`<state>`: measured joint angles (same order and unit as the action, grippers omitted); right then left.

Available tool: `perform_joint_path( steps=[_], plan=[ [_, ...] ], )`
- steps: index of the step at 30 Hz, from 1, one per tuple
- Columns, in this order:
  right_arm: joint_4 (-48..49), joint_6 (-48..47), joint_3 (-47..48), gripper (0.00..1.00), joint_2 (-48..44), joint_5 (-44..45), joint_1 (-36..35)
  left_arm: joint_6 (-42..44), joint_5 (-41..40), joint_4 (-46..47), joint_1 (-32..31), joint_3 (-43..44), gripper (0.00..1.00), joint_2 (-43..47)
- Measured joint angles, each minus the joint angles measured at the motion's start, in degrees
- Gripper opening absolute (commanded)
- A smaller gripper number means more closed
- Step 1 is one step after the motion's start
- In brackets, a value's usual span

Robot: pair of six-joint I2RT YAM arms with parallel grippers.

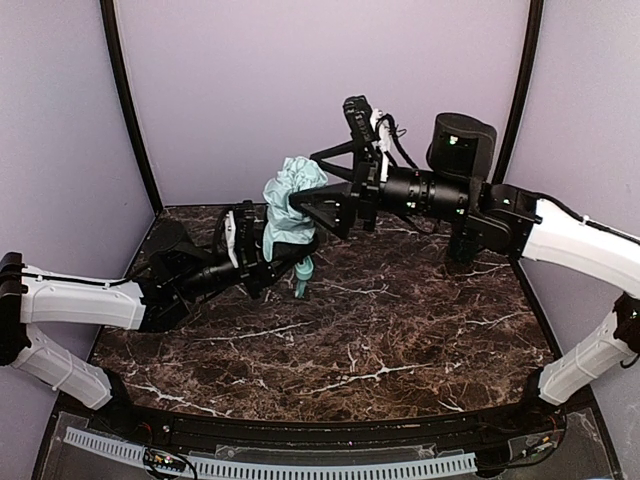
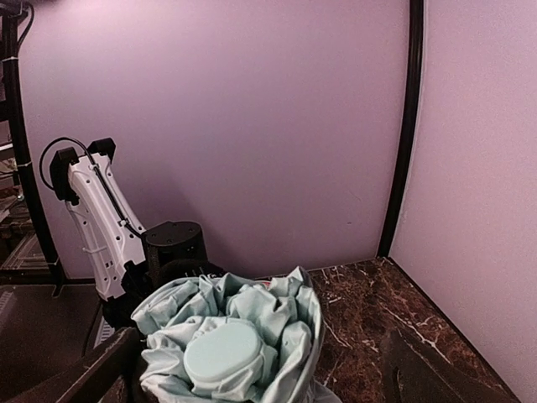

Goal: Put away the umbrella

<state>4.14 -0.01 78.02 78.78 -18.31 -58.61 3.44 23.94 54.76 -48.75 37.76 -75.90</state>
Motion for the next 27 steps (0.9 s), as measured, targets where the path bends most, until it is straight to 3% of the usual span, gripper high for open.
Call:
perform_joint_path(
  steps=[14,27],
  plan=[
    [-4.85,-0.57,5.03,0.99,7.26,-1.62,-1.03,-1.68,2.16,-2.23,0.0,0.0,0.0,-0.24],
    [-8.04,-0.98,-1.05,0.99,-1.95,-10.95,4.85,-15.08,12.85,-4.42,-0.17,1.66,0.0,-1.66]
  ],
)
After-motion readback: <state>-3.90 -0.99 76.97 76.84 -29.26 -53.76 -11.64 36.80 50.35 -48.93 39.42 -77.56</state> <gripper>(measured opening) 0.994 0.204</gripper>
